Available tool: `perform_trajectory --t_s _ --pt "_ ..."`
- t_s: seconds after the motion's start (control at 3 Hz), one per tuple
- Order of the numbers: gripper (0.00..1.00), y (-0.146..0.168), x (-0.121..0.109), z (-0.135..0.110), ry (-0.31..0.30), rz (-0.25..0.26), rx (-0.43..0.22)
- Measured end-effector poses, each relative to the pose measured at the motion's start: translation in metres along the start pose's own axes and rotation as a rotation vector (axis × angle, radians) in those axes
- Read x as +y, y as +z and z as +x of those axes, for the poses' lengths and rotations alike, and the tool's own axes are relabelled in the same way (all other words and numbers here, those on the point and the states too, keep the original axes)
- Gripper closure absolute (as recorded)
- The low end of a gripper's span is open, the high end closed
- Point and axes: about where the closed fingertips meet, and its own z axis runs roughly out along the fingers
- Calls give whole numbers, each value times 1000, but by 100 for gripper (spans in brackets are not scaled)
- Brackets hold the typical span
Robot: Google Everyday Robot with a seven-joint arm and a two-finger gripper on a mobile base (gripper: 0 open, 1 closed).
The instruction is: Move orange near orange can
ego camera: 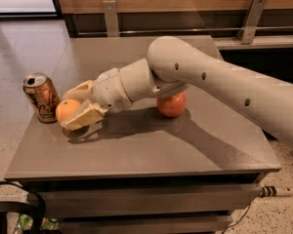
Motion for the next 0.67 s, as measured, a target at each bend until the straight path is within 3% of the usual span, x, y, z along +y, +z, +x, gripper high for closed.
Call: perform_trajectory --t_s 0.33,0.67 --pt "100 5 3 18 -2 12 15" --pt "81 8 5 20 -6 11 17"
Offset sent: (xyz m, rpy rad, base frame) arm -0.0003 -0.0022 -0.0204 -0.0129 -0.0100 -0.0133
